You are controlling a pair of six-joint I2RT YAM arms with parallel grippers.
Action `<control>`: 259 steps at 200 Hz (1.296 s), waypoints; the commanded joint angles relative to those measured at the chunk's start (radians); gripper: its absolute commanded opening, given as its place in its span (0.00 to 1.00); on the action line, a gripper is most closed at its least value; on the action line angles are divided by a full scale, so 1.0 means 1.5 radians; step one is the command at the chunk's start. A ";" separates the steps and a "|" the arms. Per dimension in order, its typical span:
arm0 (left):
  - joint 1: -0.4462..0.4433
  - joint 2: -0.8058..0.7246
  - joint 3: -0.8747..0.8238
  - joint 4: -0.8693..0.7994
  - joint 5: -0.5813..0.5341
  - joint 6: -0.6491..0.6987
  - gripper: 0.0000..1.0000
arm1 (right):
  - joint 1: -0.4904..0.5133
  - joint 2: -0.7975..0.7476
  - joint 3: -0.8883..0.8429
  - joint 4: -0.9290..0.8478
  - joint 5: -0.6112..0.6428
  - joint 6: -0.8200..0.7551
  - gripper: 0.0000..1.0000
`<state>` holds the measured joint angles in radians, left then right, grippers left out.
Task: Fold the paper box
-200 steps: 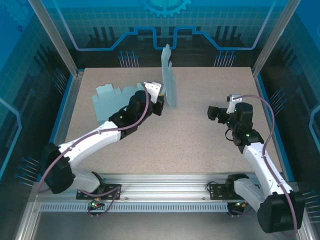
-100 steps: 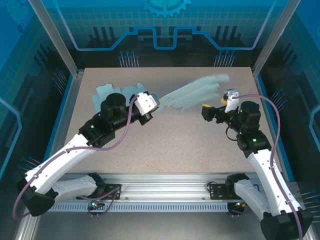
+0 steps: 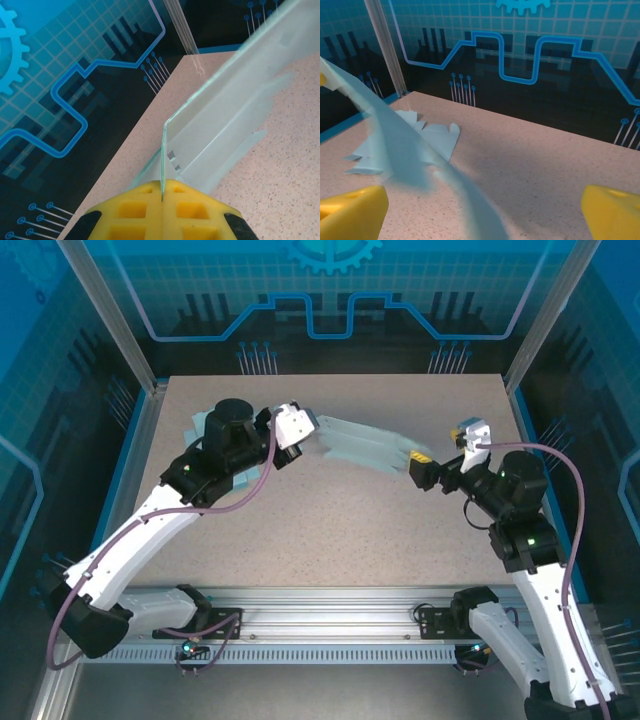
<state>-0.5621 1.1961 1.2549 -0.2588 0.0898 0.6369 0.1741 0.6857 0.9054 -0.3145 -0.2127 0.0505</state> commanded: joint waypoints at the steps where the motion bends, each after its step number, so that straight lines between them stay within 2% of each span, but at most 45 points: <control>1: 0.025 -0.013 0.031 -0.005 0.063 0.024 0.00 | 0.009 -0.019 -0.014 0.025 0.013 -0.034 1.00; 42: 0.038 -0.021 0.032 -0.020 0.080 0.028 0.00 | 0.025 -0.008 -0.048 0.078 -0.080 -0.044 1.00; 77: 0.037 -0.014 0.033 -0.020 0.067 0.019 0.00 | 0.112 -0.006 -0.086 0.093 -0.012 -0.064 1.00; 100: 0.038 0.007 0.052 -0.020 0.014 -0.007 0.00 | 0.165 -0.021 -0.098 0.084 0.051 -0.071 1.00; 131: 0.038 0.037 0.094 -0.041 -0.053 -0.048 0.00 | 0.201 -0.074 -0.123 0.071 0.049 -0.018 1.00; 155: 0.038 0.041 0.101 -0.038 -0.057 -0.055 0.00 | 0.252 -0.120 -0.169 0.090 0.084 0.012 1.00; 183: 0.038 0.036 0.094 -0.032 -0.038 -0.051 0.00 | 0.288 -0.153 -0.215 0.134 0.108 -0.012 1.00; 210: 0.038 0.034 0.089 -0.032 -0.034 -0.056 0.00 | 0.289 -0.125 -0.229 0.176 0.087 -0.034 1.00; 235: 0.038 0.032 0.085 -0.029 -0.025 -0.064 0.00 | 0.290 -0.067 -0.223 0.214 0.101 -0.034 1.00; 259: 0.038 0.031 0.079 -0.026 -0.024 -0.068 0.00 | 0.296 -0.012 -0.219 0.258 0.121 -0.032 0.88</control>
<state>-0.5121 1.2507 1.3701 -0.3096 0.0383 0.5682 0.5976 0.6048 0.5678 -0.0402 -0.0753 0.0059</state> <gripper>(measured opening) 0.051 0.937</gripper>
